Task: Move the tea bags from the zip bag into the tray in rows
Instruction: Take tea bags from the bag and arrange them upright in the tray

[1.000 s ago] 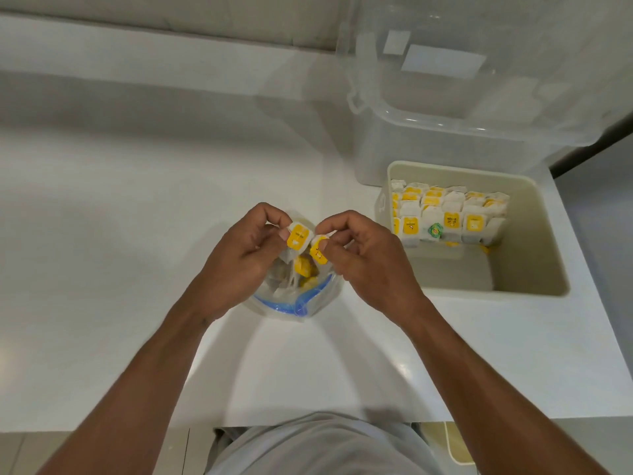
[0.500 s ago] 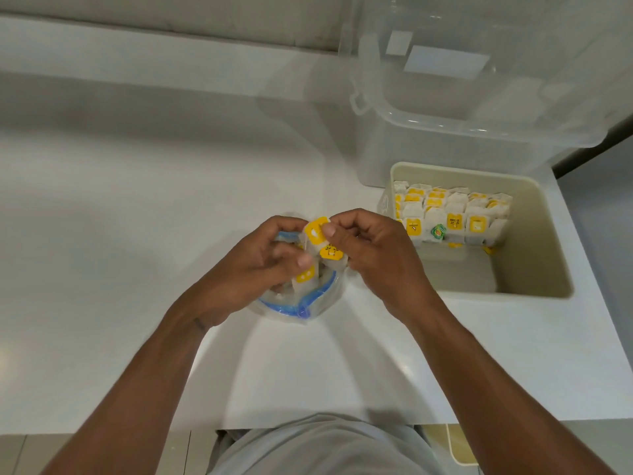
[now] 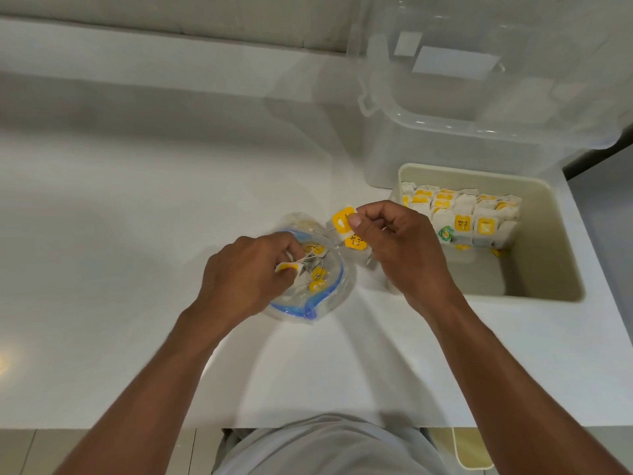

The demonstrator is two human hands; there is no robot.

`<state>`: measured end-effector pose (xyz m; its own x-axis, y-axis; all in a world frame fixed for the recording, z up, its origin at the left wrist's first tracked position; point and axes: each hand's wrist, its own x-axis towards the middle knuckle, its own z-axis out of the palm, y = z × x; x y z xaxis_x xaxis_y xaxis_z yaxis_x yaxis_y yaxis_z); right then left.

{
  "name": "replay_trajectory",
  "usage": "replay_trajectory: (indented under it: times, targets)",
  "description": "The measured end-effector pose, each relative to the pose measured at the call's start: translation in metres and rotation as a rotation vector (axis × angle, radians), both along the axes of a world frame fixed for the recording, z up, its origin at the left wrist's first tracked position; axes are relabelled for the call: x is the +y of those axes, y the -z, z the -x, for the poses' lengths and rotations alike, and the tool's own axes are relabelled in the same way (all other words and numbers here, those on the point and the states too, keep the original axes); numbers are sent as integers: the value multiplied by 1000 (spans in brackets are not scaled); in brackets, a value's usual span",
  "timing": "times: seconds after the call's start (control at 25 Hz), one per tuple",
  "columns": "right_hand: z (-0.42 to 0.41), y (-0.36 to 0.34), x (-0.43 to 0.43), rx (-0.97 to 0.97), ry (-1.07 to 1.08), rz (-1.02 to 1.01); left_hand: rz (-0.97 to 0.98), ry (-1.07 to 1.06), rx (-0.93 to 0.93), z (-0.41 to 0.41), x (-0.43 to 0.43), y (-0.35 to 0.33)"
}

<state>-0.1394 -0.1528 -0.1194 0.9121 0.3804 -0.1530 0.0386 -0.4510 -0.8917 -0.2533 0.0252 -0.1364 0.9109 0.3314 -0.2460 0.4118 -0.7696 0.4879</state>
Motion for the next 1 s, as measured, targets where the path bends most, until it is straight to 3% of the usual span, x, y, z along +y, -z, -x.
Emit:
replay_trajectory:
  times: [0.08,0.12,0.16,0.28,0.4,0.64,0.84,0.92,1.0]
  targets:
    - [1,-2,0,35,-32,-27,-174,57,94,0,-3,-3]
    - [2,-2,0,46,-62,-31,-149,54,83,0,-2,-5]
    - [3,-3,1,52,-100,-29,-28,22,25,0,-1,-8]
    - [5,-2,2,57,-195,-11,573,-72,-205,-6,2,-11]
    - [6,-5,5,96,-227,-32,835,-52,-266,-15,1,-12]
    - [-3,-10,0,164,-229,30,531,-140,-349,-18,15,-7]
    - [-4,-15,-1,-158,-227,264,287,-131,-311,-15,15,-5]
    - [-4,-27,0,-6,-303,137,256,-138,-311,-16,17,-4]
    - [-6,-43,2,334,-345,-194,355,-200,-319,-20,18,-7]
